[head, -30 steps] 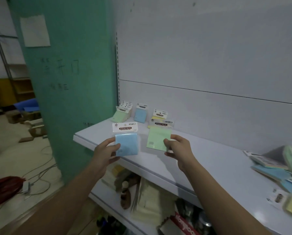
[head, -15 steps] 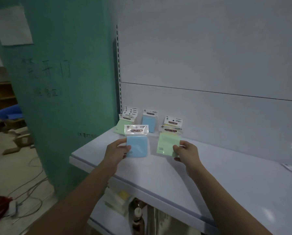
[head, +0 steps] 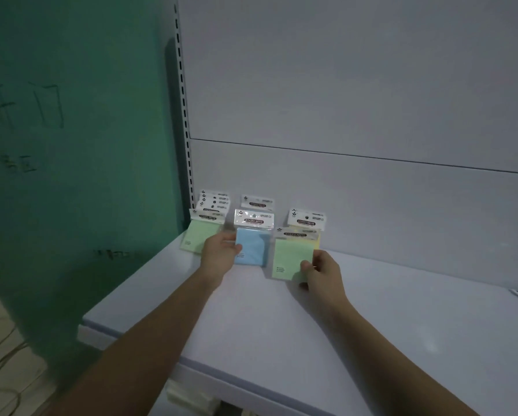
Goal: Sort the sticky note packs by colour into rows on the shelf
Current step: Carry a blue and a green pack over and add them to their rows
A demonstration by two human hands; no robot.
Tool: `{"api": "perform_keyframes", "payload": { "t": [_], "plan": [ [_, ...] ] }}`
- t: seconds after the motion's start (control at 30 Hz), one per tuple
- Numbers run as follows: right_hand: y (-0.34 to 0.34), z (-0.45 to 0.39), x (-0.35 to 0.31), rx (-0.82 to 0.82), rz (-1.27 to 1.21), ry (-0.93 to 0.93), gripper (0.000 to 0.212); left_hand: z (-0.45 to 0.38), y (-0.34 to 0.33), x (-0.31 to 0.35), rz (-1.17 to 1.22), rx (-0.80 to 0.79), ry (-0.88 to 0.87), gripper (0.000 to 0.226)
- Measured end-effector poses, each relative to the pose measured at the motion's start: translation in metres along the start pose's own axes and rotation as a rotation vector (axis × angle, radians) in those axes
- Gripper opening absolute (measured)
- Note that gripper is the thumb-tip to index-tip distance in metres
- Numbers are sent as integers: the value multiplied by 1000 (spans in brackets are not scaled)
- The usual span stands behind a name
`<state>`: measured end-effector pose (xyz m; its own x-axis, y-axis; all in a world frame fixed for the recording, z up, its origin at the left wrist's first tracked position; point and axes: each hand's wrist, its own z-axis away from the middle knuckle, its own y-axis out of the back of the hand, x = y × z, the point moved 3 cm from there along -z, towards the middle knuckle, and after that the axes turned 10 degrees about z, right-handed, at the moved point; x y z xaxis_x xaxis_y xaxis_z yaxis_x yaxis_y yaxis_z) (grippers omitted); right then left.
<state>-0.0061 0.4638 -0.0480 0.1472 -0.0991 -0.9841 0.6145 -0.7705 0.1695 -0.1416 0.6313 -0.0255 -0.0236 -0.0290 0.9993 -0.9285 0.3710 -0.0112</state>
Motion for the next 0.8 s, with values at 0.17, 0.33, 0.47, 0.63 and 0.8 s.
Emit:
{"api": "perform_keyframes", "payload": {
  "t": [0.17,0.33,0.47,0.63,0.8],
  "plan": [
    [-3,-1,0,30,54,21,19,-39,-15,-8,-104,-7,-12,26],
    [-18,-11,-3,70,92,39,17,-60,-25,-9,-228,12,-68,22],
    [-45,-14,-11,94,73,48,14,-72,-29,-8,-384,17,-126,18],
    [-68,-12,-7,112,81,52,14,-82,-33,-9,-479,-15,-123,14],
    [-67,-15,-4,140,107,61,13,-89,-35,-11,-442,1,-124,19]
  ]
}}
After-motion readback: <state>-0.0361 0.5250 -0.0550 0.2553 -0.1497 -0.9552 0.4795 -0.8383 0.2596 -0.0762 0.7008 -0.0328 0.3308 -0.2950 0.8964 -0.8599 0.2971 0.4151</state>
